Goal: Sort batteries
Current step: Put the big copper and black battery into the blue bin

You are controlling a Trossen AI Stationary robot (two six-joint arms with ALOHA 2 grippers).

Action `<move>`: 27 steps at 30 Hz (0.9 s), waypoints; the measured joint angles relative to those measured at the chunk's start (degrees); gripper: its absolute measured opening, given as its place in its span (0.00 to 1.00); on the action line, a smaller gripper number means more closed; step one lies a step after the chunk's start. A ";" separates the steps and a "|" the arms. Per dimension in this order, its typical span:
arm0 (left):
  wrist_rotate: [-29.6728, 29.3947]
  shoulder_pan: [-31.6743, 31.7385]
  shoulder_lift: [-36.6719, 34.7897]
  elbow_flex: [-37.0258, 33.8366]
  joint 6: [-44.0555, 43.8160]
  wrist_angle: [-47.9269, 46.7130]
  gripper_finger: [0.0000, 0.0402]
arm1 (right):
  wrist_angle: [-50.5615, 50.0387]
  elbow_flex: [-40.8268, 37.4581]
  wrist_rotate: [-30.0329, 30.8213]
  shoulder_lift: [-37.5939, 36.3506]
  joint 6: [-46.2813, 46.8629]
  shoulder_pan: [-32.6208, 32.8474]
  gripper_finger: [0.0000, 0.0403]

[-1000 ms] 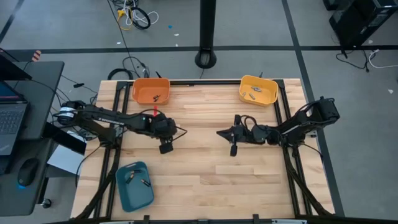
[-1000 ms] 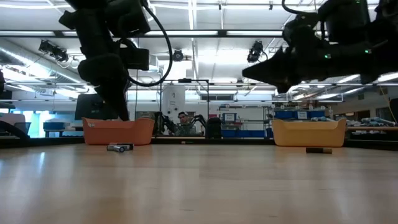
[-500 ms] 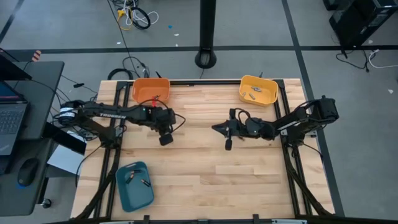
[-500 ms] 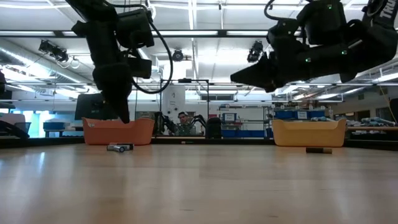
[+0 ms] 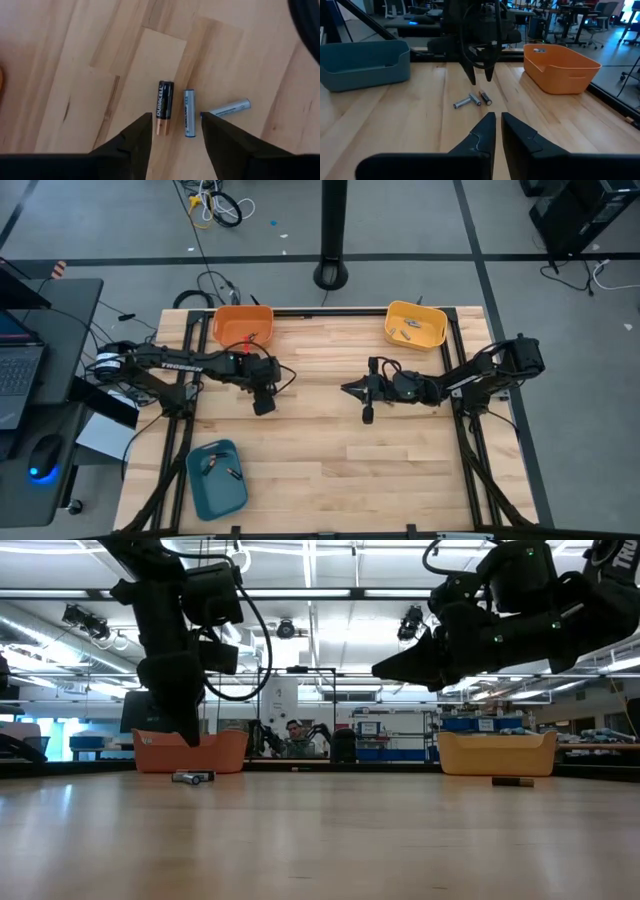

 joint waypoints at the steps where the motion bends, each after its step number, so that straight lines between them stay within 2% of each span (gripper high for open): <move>1: -0.06 -0.02 0.00 -0.06 -0.02 -0.02 0.45 | 0.01 0.00 0.00 0.01 0.02 0.00 0.10; 11: 0.52 0.85 0.00 -2.49 0.24 1.37 0.46 | -0.02 0.00 0.00 0.02 0.02 0.00 0.10; 18: 0.52 1.99 0.02 -7.45 0.13 7.98 0.46 | -0.02 0.00 -0.02 0.02 0.02 0.00 0.09; 27: 3.52 3.02 0.02 -11.83 1.93 14.55 0.46 | -0.02 0.00 -0.02 0.02 0.02 0.00 0.09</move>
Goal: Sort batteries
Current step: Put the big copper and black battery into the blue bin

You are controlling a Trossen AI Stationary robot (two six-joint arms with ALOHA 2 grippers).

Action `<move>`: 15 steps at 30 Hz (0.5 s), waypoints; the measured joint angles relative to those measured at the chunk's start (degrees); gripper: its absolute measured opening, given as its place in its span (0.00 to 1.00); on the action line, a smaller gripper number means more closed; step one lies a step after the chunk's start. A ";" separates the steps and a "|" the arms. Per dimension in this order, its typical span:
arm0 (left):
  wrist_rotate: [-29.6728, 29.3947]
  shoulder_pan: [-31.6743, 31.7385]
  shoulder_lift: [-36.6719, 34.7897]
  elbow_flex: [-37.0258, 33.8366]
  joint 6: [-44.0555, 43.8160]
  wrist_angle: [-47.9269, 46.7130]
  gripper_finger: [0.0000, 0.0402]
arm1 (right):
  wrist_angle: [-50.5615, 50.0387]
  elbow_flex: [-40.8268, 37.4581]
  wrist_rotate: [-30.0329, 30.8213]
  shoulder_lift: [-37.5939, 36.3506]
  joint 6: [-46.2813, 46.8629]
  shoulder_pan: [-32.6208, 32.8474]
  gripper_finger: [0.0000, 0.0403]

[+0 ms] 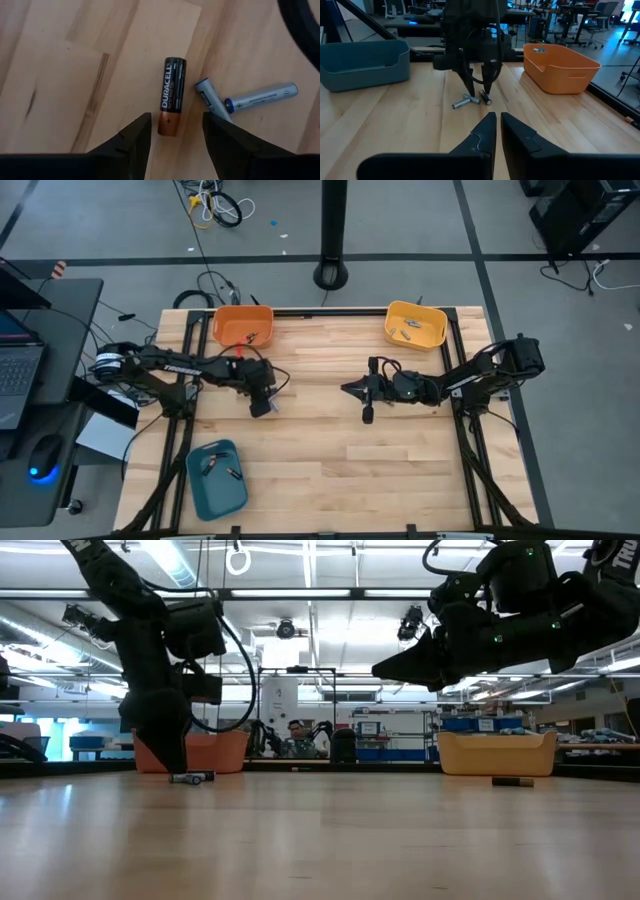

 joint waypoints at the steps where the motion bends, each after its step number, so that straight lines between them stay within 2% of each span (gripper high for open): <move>1: 0.00 0.00 0.00 -0.48 0.14 0.79 0.46 | 0.00 0.00 0.00 -0.02 0.00 0.00 0.09; 11: -0.61 0.00 -0.08 -1.31 0.18 2.90 0.46 | 0.00 0.00 0.00 -0.02 0.00 0.00 0.07; 15: -0.72 0.00 -0.04 -1.31 0.98 2.96 0.42 | 0.00 0.00 0.00 -0.02 0.00 0.00 0.07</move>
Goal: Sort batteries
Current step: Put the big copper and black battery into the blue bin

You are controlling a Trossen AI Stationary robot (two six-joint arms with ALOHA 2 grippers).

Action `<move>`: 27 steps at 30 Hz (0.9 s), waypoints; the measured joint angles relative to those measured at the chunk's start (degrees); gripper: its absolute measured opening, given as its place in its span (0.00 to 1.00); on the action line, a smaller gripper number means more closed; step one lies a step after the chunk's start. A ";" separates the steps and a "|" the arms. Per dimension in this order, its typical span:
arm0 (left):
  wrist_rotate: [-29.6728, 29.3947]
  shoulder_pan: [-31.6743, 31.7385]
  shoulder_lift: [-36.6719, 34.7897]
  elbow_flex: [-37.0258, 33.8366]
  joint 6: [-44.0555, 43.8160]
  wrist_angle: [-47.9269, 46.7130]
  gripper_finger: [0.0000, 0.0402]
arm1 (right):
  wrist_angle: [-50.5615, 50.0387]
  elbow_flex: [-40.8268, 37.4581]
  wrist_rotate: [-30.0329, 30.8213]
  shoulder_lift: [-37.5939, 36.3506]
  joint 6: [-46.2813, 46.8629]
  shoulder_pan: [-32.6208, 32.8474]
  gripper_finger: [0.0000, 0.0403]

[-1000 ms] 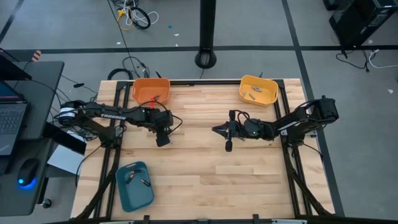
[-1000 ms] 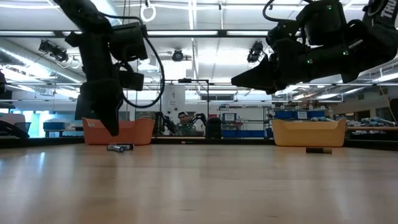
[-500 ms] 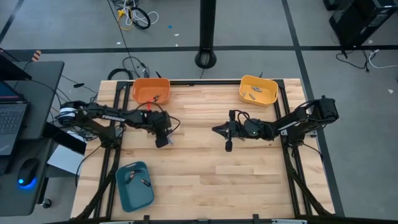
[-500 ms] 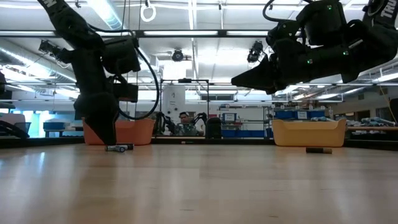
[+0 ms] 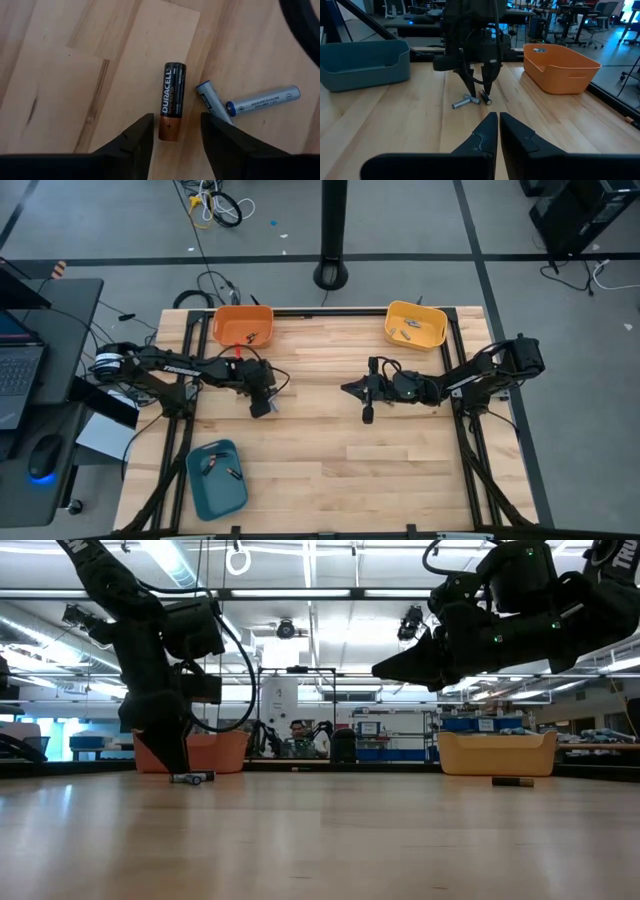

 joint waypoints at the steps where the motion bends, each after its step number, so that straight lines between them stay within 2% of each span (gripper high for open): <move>1: -0.04 0.00 0.00 0.00 0.02 0.00 0.40 | 0.00 0.00 0.00 0.01 0.00 0.00 0.07; 12: -0.33 0.00 0.00 0.06 0.11 -0.19 0.12 | -0.02 0.00 0.00 0.00 0.00 0.00 0.07; 19: -0.86 -0.08 0.09 0.55 -0.22 -0.08 0.11 | -0.02 0.00 0.00 0.01 0.00 0.00 0.07; 27: -3.43 -0.13 0.20 5.18 1.81 -2.61 0.11 | -0.04 0.00 0.00 0.00 0.04 0.01 0.07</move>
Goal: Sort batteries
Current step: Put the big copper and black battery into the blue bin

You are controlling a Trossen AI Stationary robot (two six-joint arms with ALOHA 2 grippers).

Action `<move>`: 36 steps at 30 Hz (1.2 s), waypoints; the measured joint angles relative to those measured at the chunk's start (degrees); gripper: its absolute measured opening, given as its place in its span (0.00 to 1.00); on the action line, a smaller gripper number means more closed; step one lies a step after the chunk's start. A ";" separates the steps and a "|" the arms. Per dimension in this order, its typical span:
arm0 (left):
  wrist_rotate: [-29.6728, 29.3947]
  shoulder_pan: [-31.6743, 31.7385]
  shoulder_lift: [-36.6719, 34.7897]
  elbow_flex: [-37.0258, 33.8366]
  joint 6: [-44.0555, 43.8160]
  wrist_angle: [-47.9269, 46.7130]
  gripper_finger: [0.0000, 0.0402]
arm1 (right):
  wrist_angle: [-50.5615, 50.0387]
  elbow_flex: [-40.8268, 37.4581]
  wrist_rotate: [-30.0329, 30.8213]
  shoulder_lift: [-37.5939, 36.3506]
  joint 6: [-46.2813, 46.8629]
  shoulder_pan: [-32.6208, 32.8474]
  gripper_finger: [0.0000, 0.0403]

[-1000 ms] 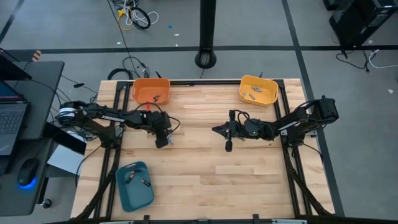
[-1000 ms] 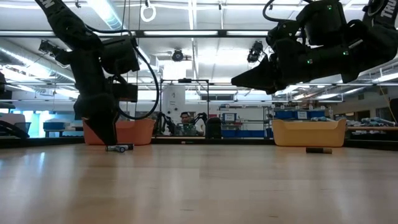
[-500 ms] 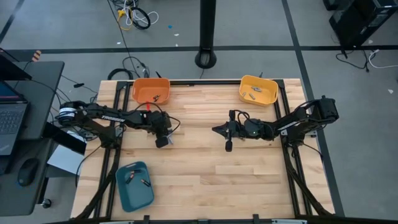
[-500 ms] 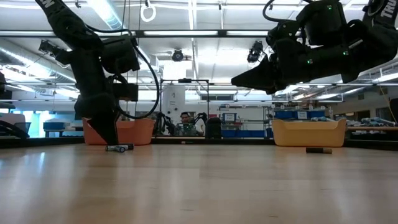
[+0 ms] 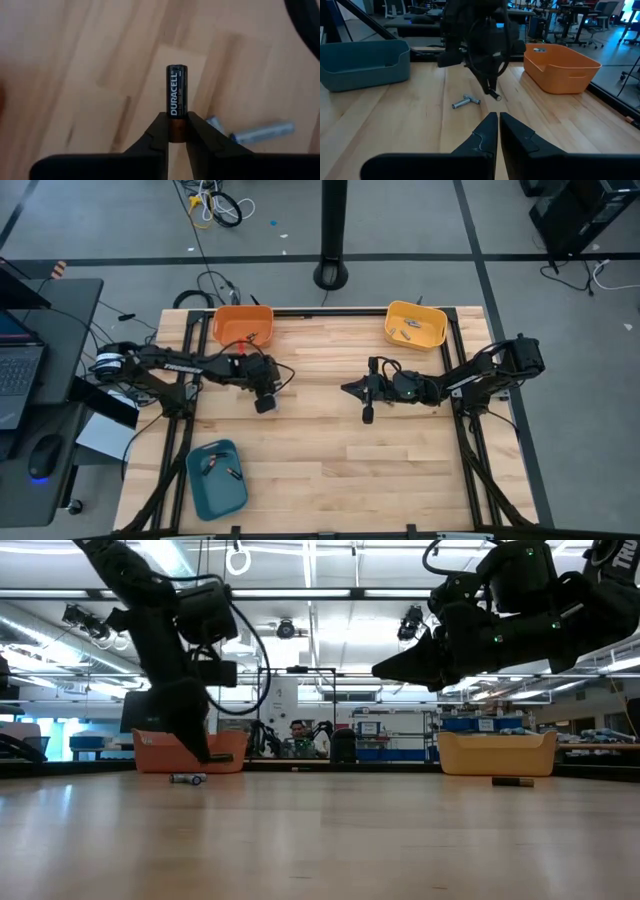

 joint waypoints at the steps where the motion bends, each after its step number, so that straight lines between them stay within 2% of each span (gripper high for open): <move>1: -0.35 -0.17 0.00 0.82 0.18 -0.35 0.11 | -0.03 0.00 0.00 -0.01 0.00 0.04 0.07; 10: -2.08 -5.68 -0.06 11.27 3.08 -10.71 0.11 | -0.25 0.00 0.00 0.00 -0.01 0.71 0.07; 17: -0.57 -16.45 -0.13 21.08 -3.35 -26.40 0.11 | -0.29 0.00 0.00 0.01 -0.45 0.71 0.07; 21: 3.70 -25.35 -0.15 25.18 -14.24 -33.05 0.11 | -0.31 0.00 0.00 0.01 -1.39 0.69 0.07; 29: 14.12 -45.05 -0.15 26.05 -51.28 -35.53 0.11 | -0.31 -0.01 0.00 -0.01 -4.64 0.65 0.07; 36: 13.34 -54.42 -0.15 24.15 -71.61 -36.25 0.11 | -0.27 -0.02 -0.09 -0.01 -7.13 -0.25 0.07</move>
